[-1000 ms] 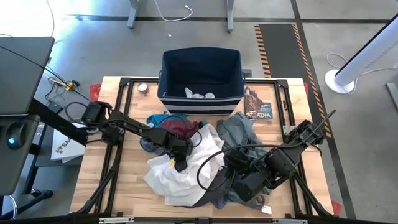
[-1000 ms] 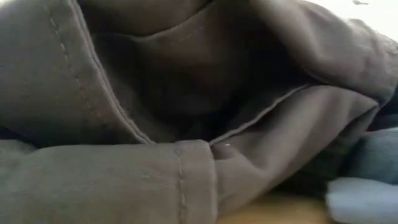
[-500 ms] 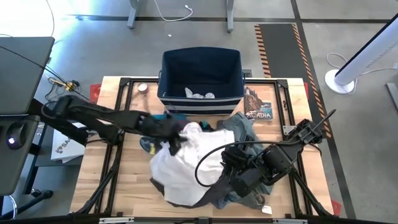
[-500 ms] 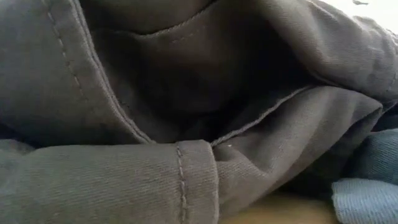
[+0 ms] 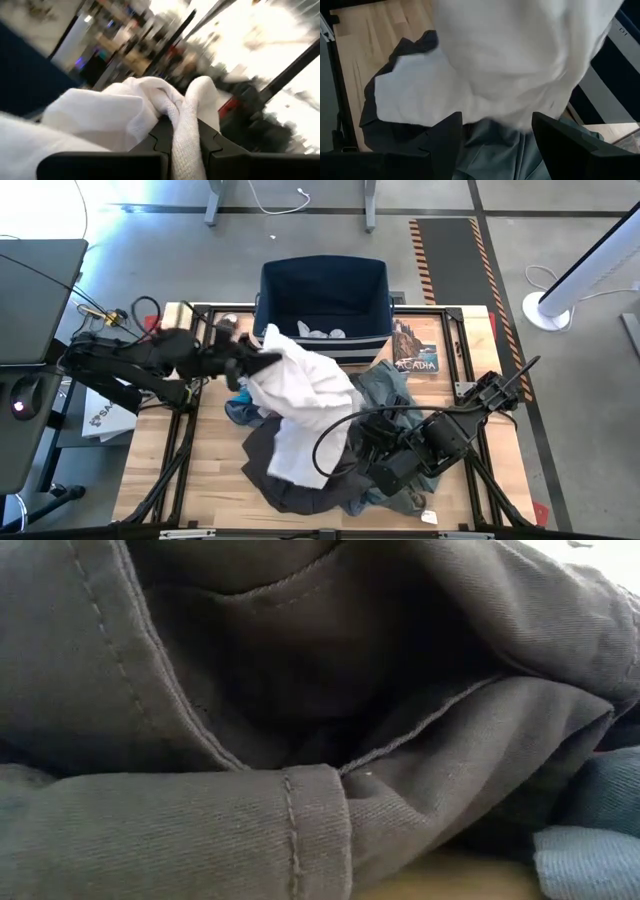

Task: Sort clothes
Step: Put the white polo into the blue laundry bin

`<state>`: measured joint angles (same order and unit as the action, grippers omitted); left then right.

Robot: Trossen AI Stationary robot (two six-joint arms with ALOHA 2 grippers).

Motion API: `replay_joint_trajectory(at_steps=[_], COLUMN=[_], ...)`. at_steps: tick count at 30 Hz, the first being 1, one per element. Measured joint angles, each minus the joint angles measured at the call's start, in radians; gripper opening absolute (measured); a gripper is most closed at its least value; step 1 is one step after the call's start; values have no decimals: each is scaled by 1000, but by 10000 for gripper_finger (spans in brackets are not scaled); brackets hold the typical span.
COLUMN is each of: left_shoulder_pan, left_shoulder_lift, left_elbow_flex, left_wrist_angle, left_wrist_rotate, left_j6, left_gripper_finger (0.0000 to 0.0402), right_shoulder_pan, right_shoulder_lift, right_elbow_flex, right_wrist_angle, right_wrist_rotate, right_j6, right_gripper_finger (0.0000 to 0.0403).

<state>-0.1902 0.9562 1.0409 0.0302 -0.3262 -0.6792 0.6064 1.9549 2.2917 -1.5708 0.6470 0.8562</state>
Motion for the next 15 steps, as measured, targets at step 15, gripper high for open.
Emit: replay_joint_trajectory(at_steps=[15], left_shoulder_pan=[63], left_shoulder_lift=[37], left_elbow_flex=[207], left_wrist_angle=[312], left_wrist_rotate=[-10], left_j6=[94], left_gripper_finger=[21], right_shoulder_pan=[1], right_shoulder_lift=[0], right_elbow_flex=[0], right_wrist_angle=[0], right_wrist_rotate=[51], right_j6=[128], right_gripper_finger=[238])
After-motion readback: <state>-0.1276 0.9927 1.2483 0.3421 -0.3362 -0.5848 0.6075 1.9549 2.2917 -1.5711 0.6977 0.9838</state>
